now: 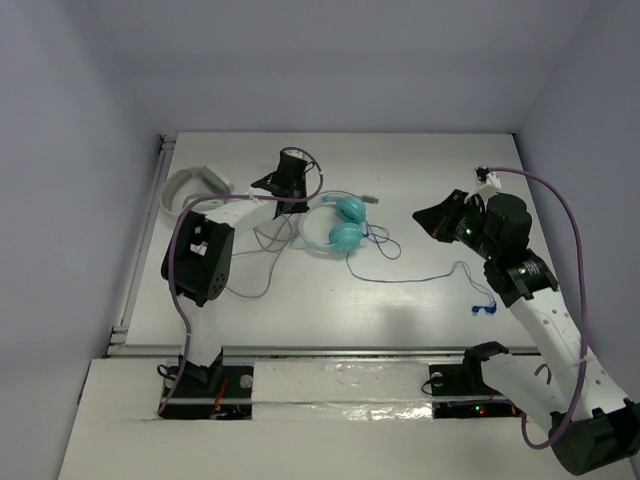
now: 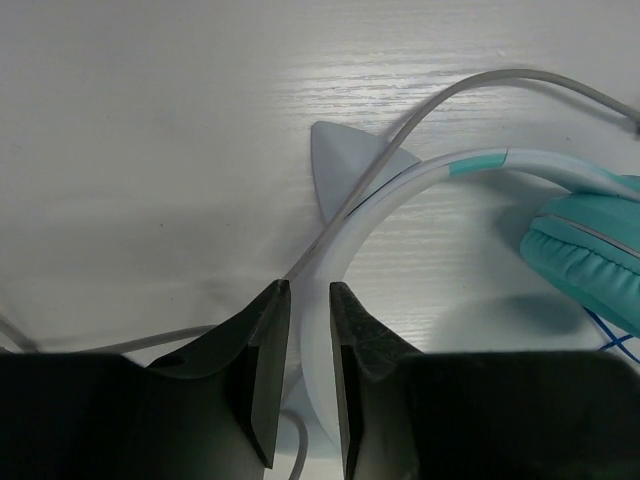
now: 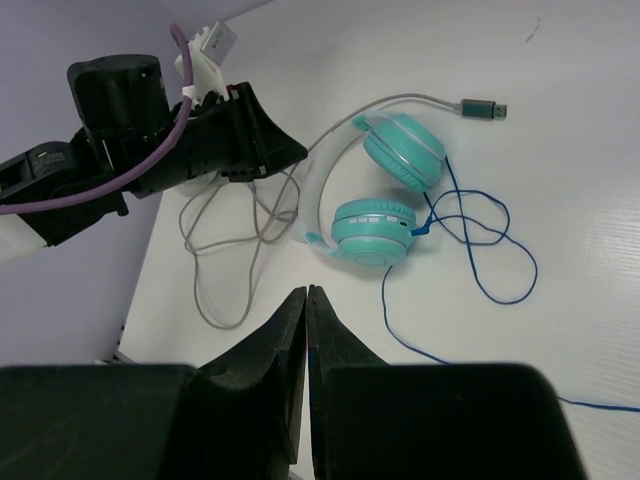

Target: Wrap the headphones

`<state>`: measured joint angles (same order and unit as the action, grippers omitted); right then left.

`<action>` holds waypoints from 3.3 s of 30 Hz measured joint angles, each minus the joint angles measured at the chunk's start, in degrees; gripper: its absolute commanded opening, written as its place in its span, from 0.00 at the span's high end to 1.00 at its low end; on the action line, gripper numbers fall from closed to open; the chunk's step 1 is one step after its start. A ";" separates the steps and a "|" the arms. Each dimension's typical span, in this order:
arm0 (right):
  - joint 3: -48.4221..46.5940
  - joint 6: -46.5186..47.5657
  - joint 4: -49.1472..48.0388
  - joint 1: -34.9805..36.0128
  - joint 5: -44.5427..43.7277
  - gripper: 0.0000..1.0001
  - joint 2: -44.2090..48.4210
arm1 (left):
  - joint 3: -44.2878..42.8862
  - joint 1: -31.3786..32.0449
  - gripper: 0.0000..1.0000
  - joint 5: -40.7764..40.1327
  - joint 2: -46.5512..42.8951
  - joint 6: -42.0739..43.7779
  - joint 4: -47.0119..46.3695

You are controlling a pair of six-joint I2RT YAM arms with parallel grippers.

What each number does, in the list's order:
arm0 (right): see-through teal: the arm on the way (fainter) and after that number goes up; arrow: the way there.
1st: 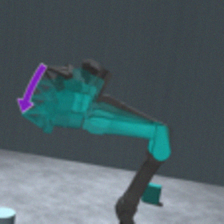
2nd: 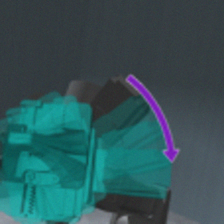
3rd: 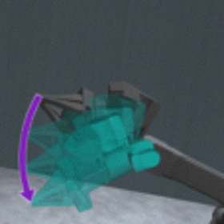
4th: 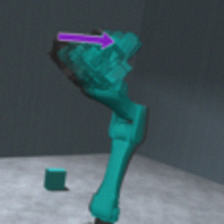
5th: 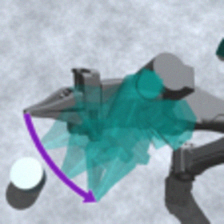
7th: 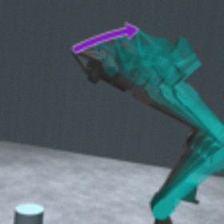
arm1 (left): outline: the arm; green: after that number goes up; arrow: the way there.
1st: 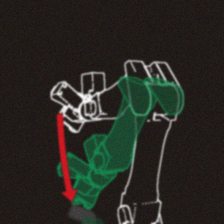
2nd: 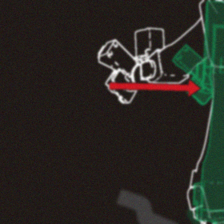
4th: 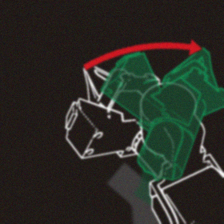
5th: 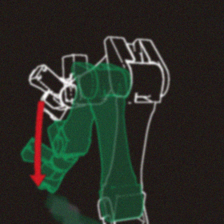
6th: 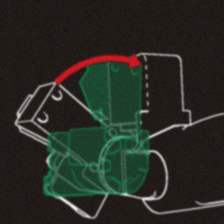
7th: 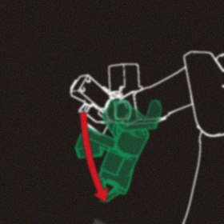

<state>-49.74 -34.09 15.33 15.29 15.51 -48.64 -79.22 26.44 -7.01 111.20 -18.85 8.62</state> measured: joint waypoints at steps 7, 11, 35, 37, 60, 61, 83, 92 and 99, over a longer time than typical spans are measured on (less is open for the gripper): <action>0.00 0.00 -0.44 0.22 0.00 0.90 -0.24 | 0.00 0.87 0.75 -0.13 0.04 0.31 -0.04; 0.00 0.00 -0.44 0.22 0.00 0.90 -0.24 | 0.00 1.11 0.68 -0.20 1.14 0.35 -0.11; 0.00 0.00 -0.44 0.22 -0.02 0.90 -0.61 | -1.42 3.87 0.69 -6.27 6.78 0.81 0.20; 0.00 0.00 -0.44 0.22 -0.04 0.90 -0.57 | -1.73 4.07 0.71 -7.50 7.08 0.83 0.33; 0.11 -0.59 -2.27 0.22 -0.42 0.91 -0.90 | -1.66 6.38 1.00 -5.88 -1.55 0.11 6.14; 0.13 -0.70 -2.91 0.22 -0.28 0.91 -1.18 | -2.36 6.38 1.00 -5.14 -3.72 0.72 8.31; 2.08 0.96 -21.11 0.94 8.35 0.18 -15.87 | -31.54 -6.23 1.00 14.53 -19.50 4.72 25.00; 3.34 2.51 -23.02 3.93 8.28 0.19 -19.34 | -27.32 -5.62 1.00 21.35 -19.63 3.78 24.26; 4.15 3.67 -27.85 3.93 6.43 0.18 -23.98 | -32.63 -5.62 1.00 24.15 -19.21 3.32 25.81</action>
<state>-45.58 -30.41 -12.51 19.22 21.93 -72.62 -111.85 20.82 17.15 91.98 -15.53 34.44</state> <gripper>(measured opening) 0.818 0.126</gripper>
